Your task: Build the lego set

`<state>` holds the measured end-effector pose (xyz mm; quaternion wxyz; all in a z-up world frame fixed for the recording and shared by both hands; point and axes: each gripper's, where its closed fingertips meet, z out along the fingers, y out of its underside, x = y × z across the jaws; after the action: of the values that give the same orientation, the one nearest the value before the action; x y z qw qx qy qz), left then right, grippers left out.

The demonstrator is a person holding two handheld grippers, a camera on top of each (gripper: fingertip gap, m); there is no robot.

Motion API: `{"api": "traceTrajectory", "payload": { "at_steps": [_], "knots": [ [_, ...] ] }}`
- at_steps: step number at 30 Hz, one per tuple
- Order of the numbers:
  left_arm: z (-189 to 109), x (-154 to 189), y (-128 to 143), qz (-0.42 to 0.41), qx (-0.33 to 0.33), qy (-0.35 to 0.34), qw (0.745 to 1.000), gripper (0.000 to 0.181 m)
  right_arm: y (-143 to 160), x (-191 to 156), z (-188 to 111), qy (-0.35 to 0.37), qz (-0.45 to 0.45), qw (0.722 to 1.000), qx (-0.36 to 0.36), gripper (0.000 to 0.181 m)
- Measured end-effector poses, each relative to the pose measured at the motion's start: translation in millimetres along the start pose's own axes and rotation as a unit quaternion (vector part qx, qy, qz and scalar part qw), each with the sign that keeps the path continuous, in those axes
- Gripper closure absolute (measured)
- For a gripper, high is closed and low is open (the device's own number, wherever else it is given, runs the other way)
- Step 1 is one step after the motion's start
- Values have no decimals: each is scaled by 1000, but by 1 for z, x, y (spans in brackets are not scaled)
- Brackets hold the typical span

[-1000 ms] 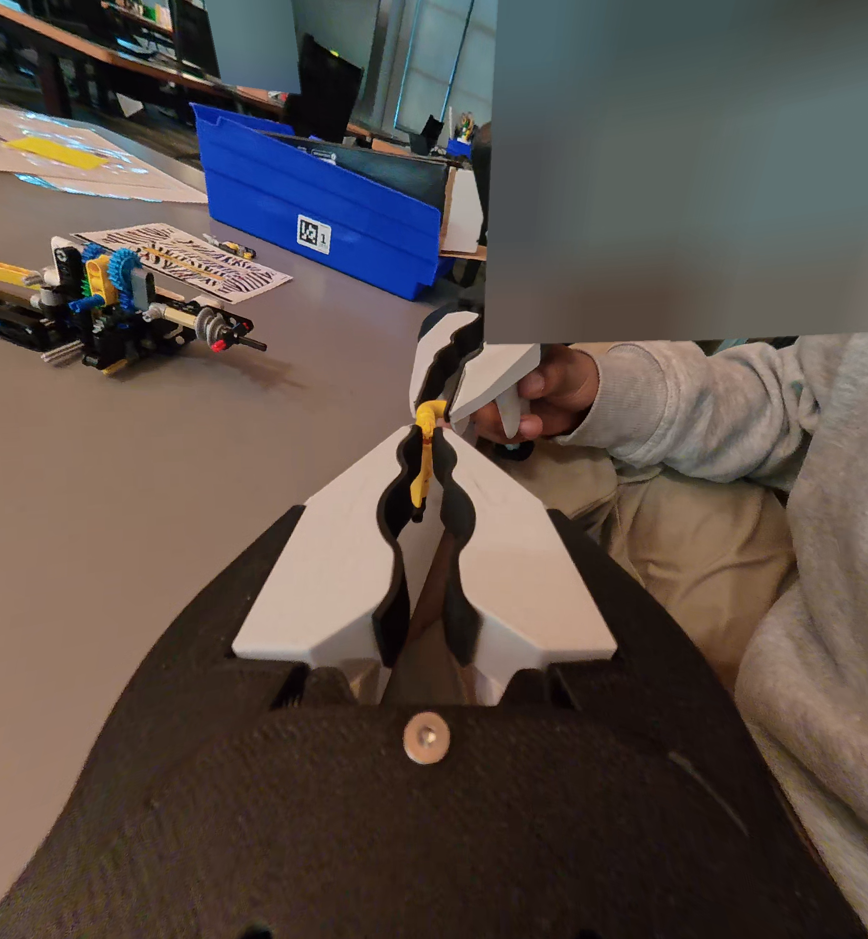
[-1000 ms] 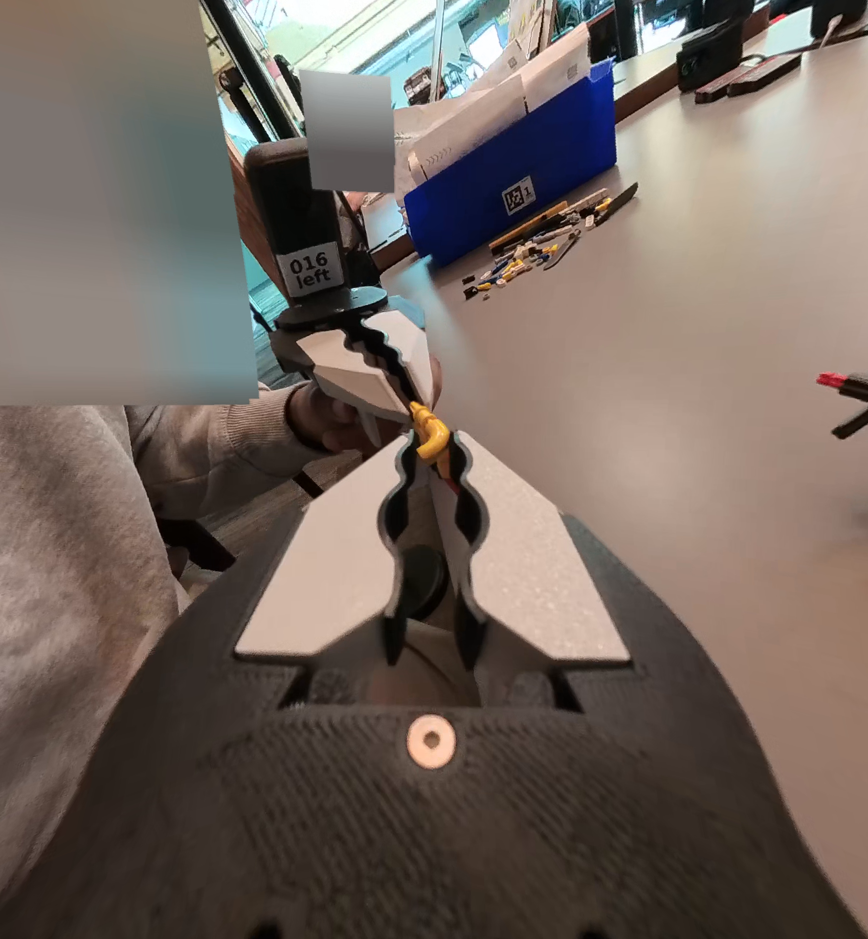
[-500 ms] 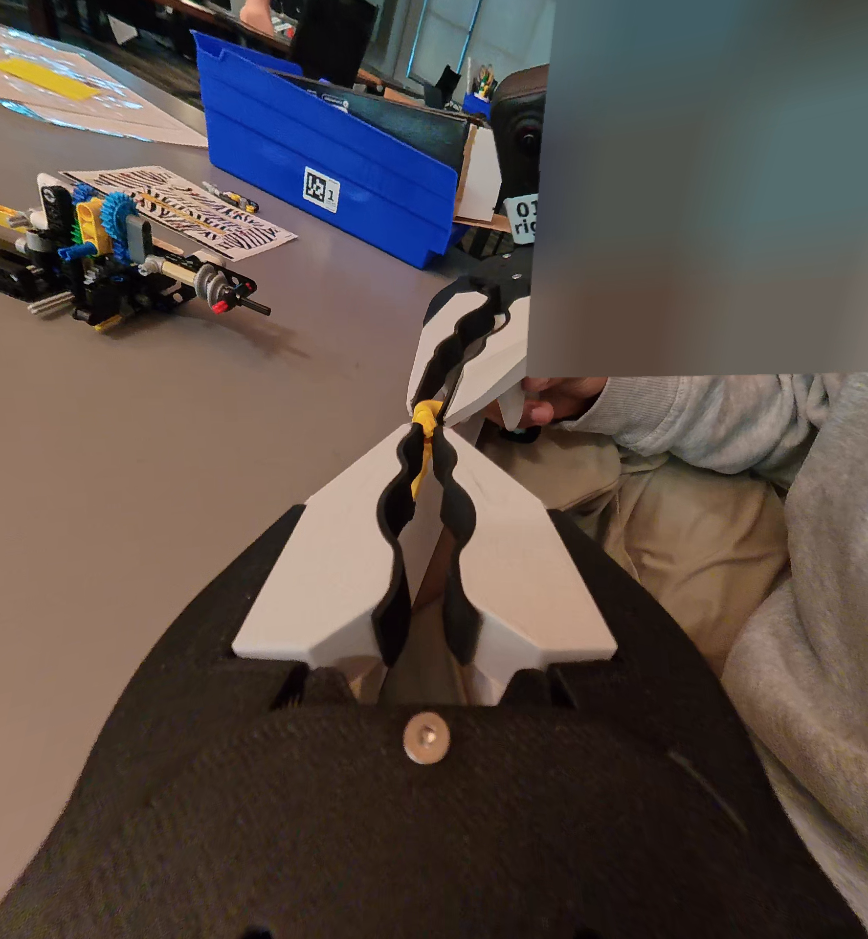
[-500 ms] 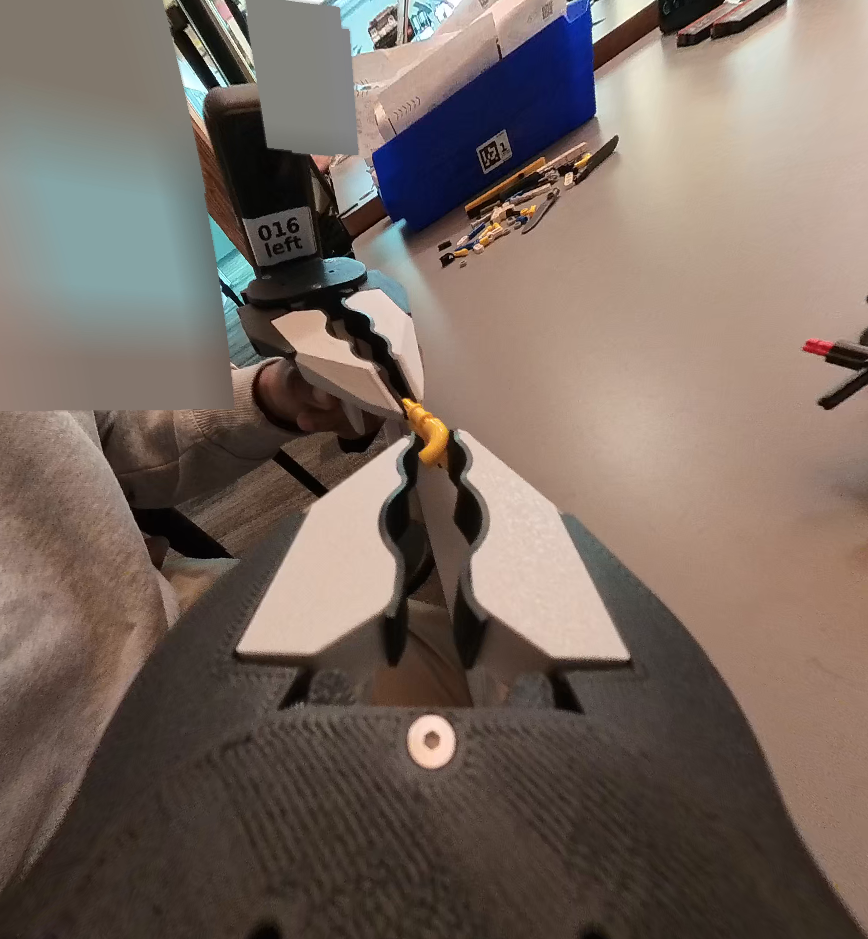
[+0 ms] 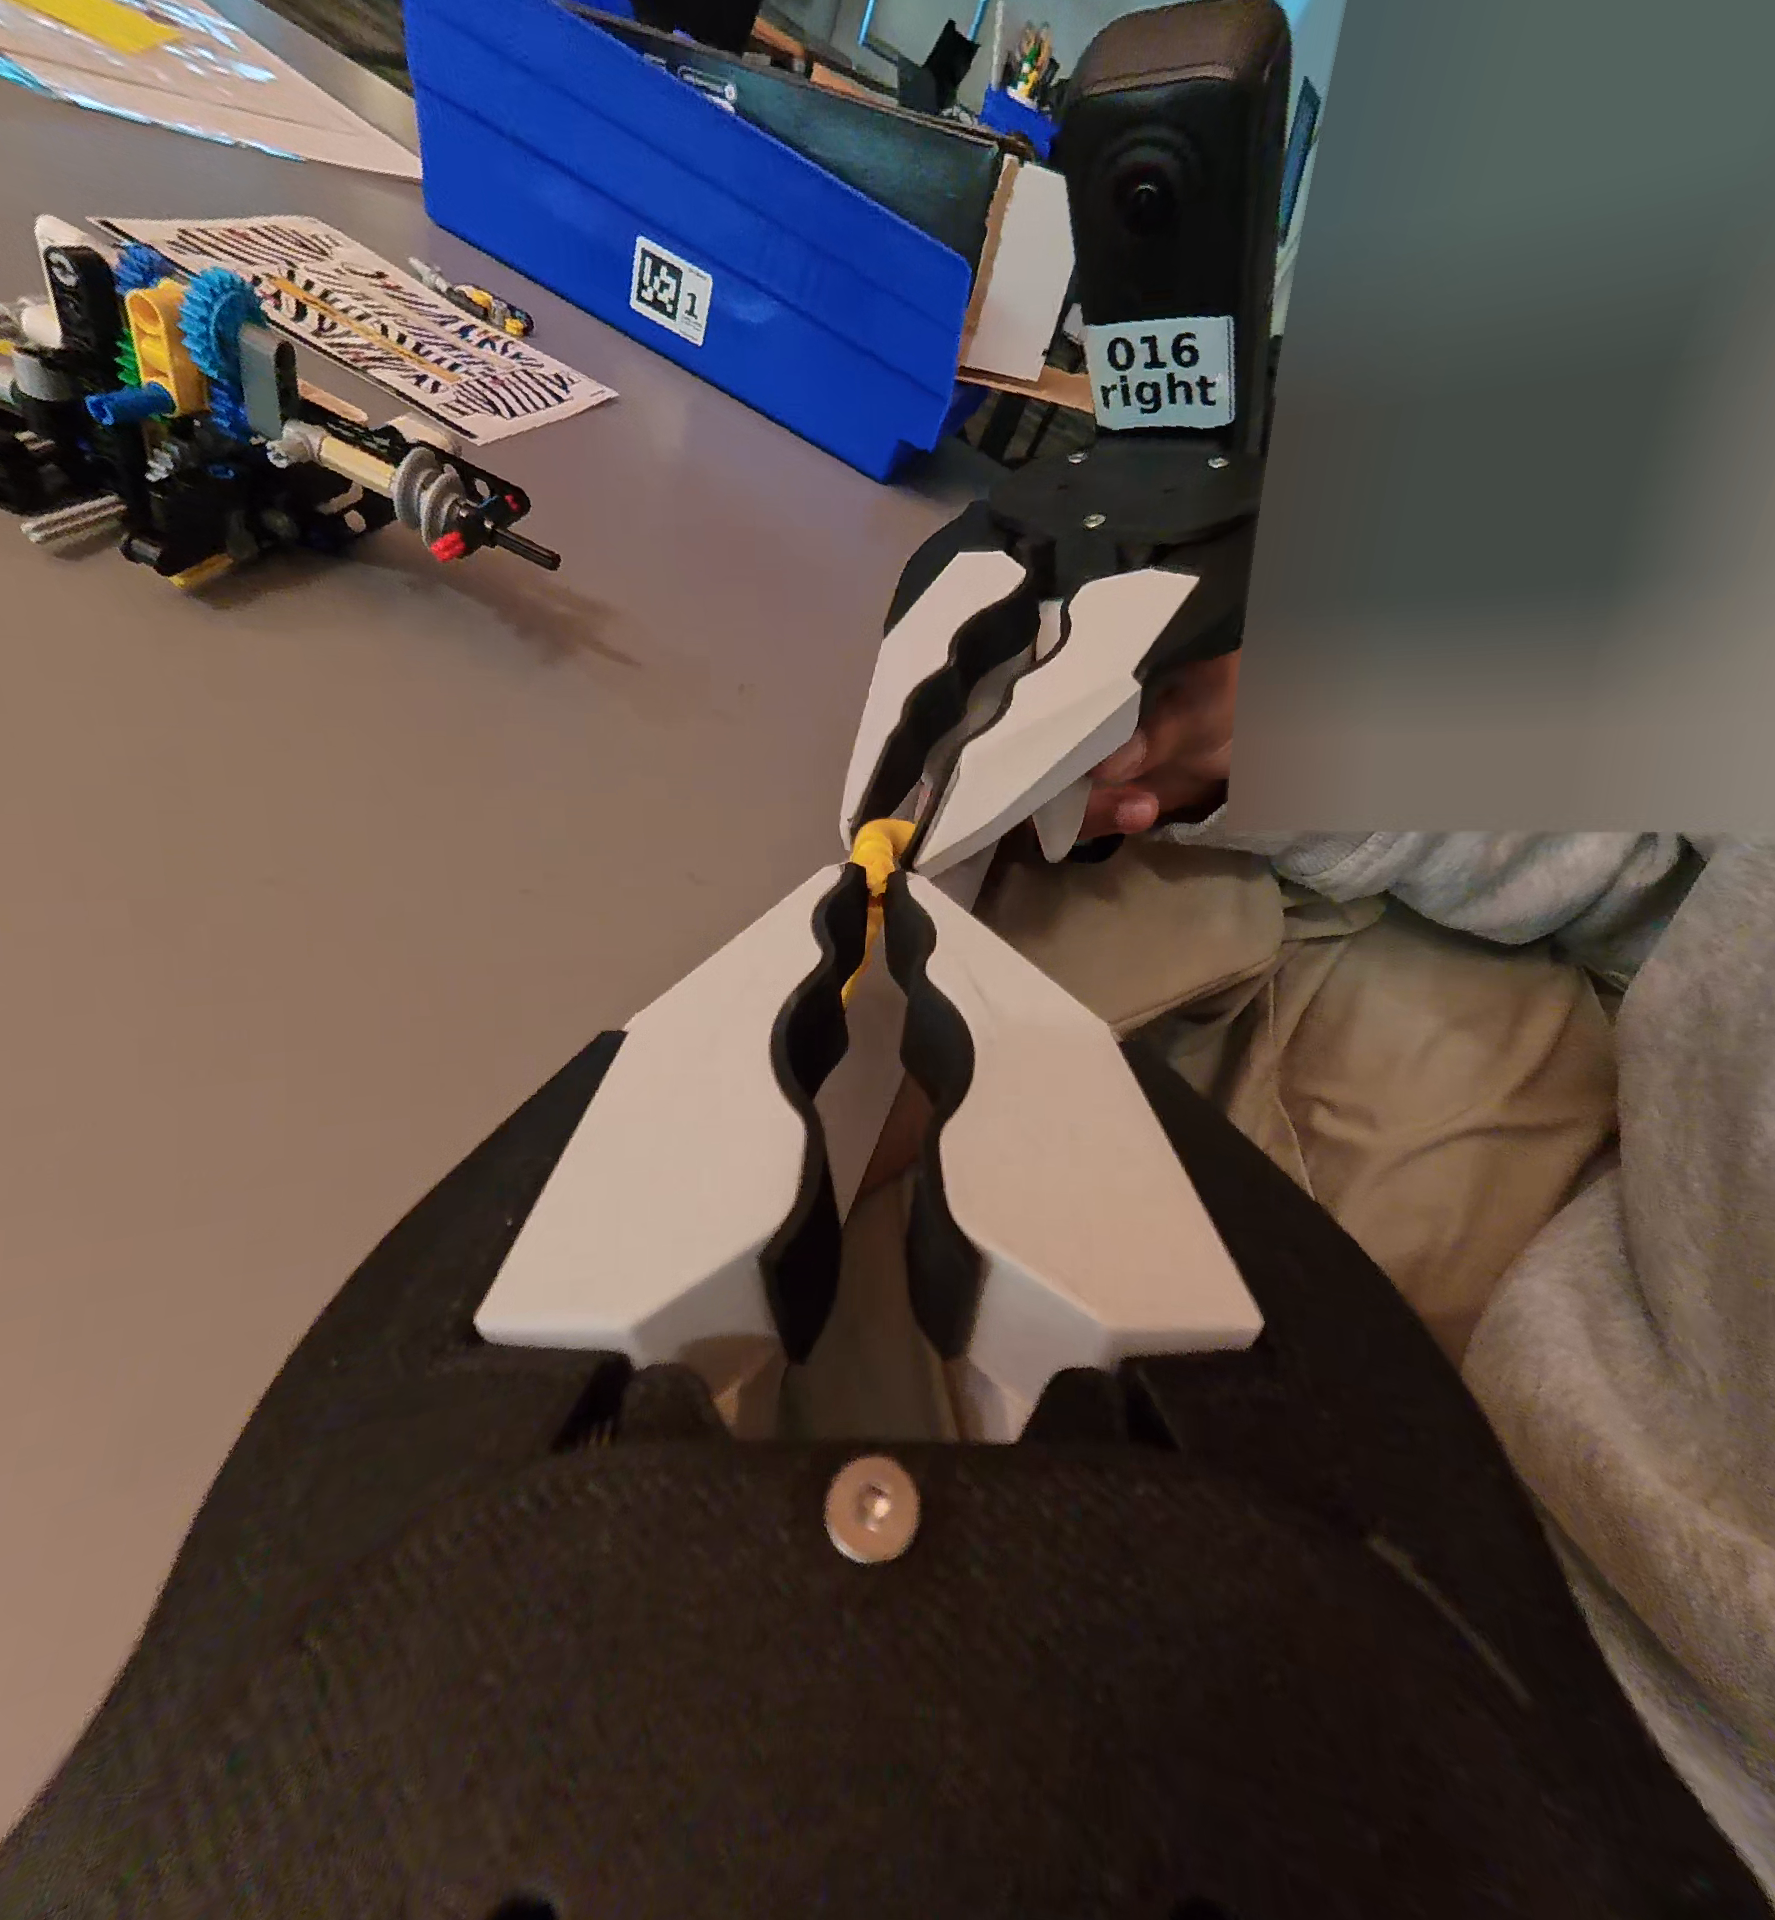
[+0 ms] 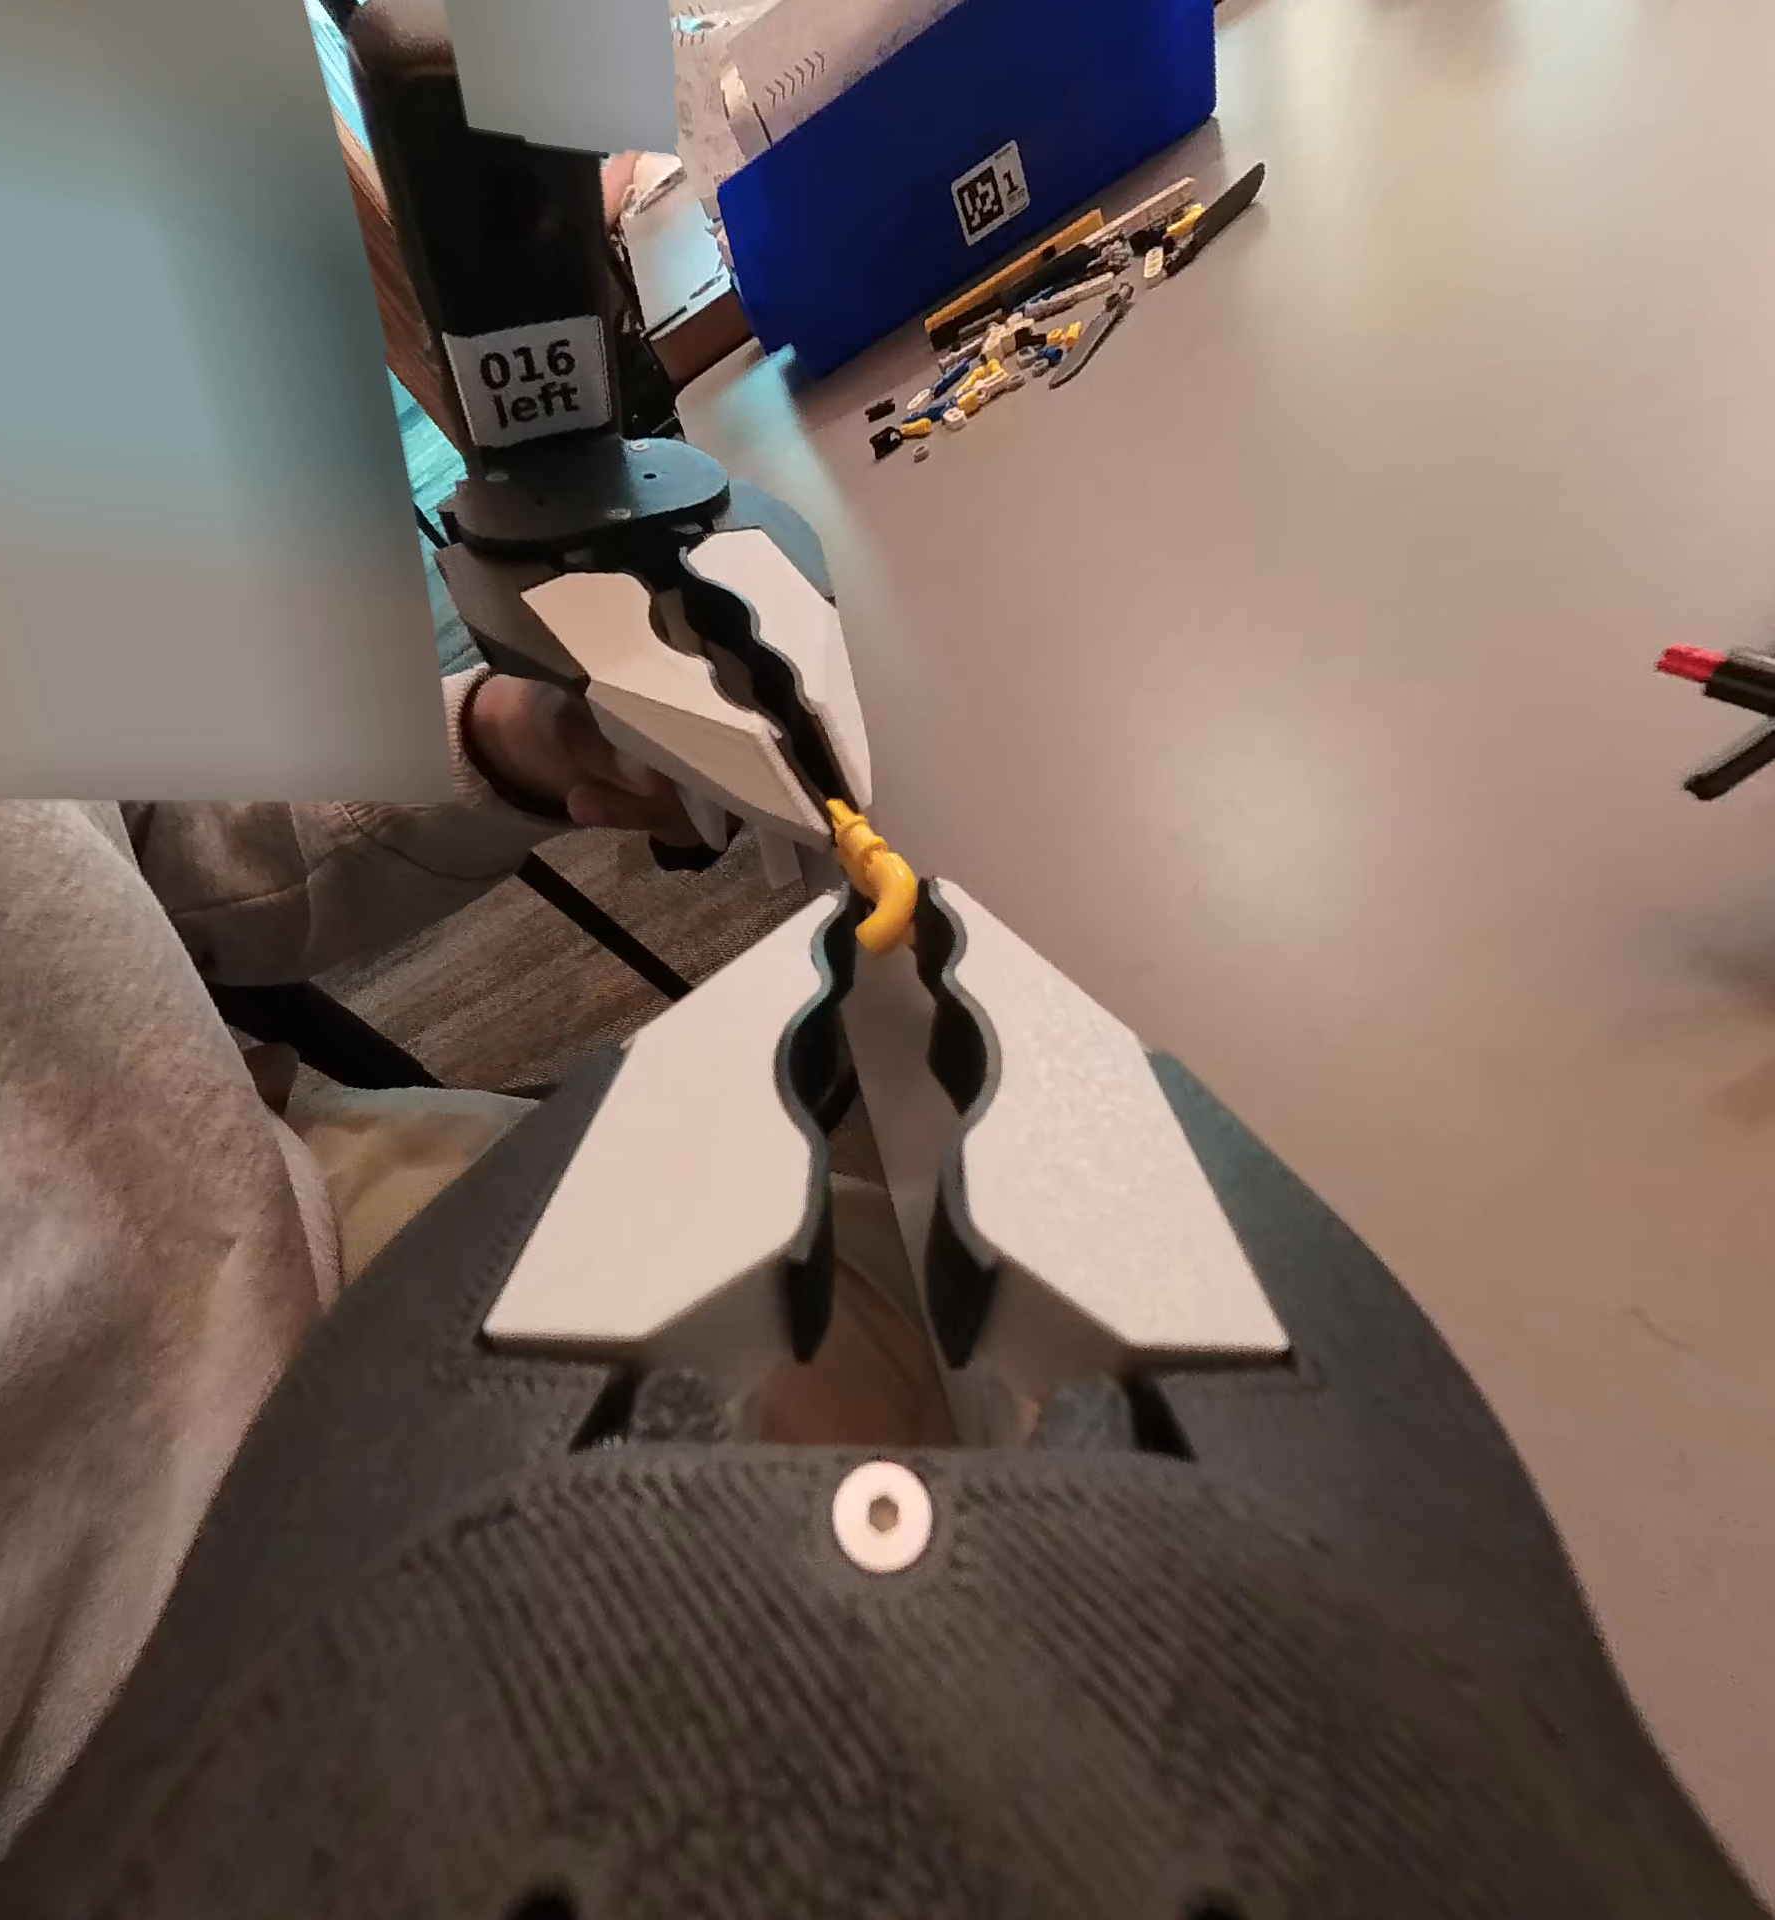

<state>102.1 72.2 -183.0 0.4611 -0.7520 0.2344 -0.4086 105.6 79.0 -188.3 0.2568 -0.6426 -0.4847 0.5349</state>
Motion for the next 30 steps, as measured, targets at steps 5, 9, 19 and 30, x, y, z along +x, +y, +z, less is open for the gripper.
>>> {"api": "traceTrajectory", "payload": {
  "at_steps": [5, 9, 19, 30],
  "knots": [
    [0, 0, 1, -7, -3, 2, 1000, 179, 1, -1, 1, -1, -4, 1000, -5, 171],
    [3, -1, 3, -4, -9, -4, 1000, 179, 3, 0, 2, 0, -3, 1000, -11, 172],
    [0, -2, -4, -11, 14, -3, 1000, 179, -4, 0, 2, -6, 9, 1000, 10, 171],
    [-19, -18, -32, -128, 107, 23, 986, 179, -30, 3, -13, -13, 32, 994, 100, 150]
  ]
}}
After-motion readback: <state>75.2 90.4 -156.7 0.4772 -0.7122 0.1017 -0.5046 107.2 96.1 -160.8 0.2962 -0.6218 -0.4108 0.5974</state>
